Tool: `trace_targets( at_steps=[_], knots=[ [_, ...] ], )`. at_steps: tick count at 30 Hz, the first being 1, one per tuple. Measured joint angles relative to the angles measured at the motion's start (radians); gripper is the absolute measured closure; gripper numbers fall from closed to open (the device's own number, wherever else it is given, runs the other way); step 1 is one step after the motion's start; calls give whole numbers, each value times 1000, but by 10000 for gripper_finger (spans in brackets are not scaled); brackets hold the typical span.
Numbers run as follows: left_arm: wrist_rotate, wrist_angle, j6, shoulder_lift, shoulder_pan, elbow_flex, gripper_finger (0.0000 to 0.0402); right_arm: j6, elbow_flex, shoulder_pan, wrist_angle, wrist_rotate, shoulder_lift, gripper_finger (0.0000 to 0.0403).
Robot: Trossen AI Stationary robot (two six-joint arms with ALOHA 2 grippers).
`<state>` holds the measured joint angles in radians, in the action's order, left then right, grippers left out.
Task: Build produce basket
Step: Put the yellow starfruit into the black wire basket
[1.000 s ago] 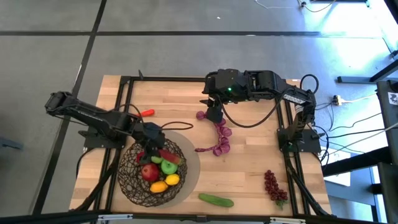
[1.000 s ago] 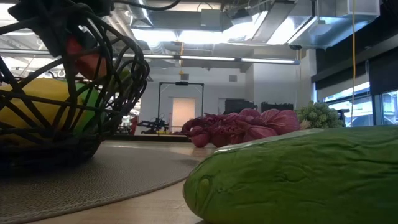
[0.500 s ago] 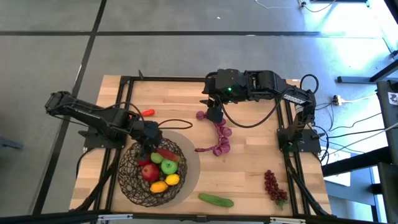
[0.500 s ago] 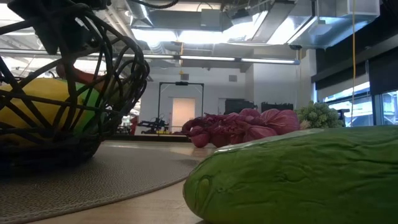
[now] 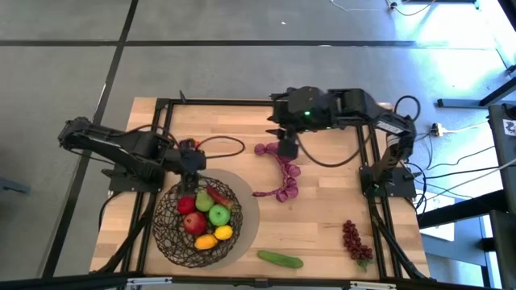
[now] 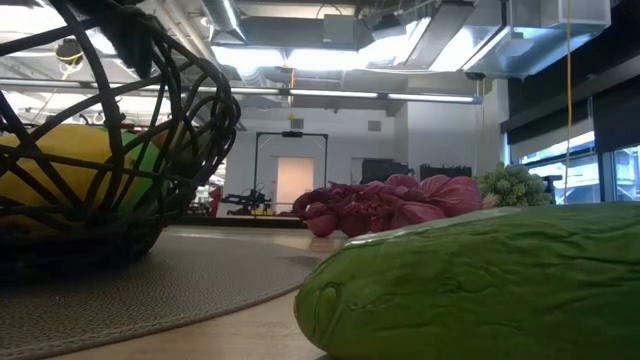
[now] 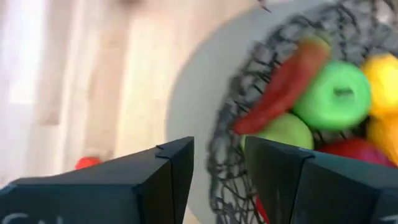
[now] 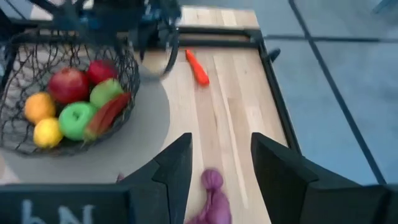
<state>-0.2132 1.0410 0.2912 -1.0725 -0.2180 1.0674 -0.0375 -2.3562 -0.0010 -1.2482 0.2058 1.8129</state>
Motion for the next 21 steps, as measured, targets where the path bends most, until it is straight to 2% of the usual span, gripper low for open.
trace_targets(
  at_steps=[5, 11, 17, 21],
  knots=[
    [-78, 15, 99, 17, 39, 33, 269, 85, 0, -3, -131, 1, -50, 244],
    [-116, 14, 170, 70, 112, 33, 269, 200, -1, -34, -325, 3, -73, 244],
    [-121, -2, 178, 112, 176, 34, 269, 301, 35, -65, -313, -49, -74, 244],
    [-126, 6, 238, 140, 229, 33, 269, 388, 55, -89, -319, -50, -72, 244]
  ],
)
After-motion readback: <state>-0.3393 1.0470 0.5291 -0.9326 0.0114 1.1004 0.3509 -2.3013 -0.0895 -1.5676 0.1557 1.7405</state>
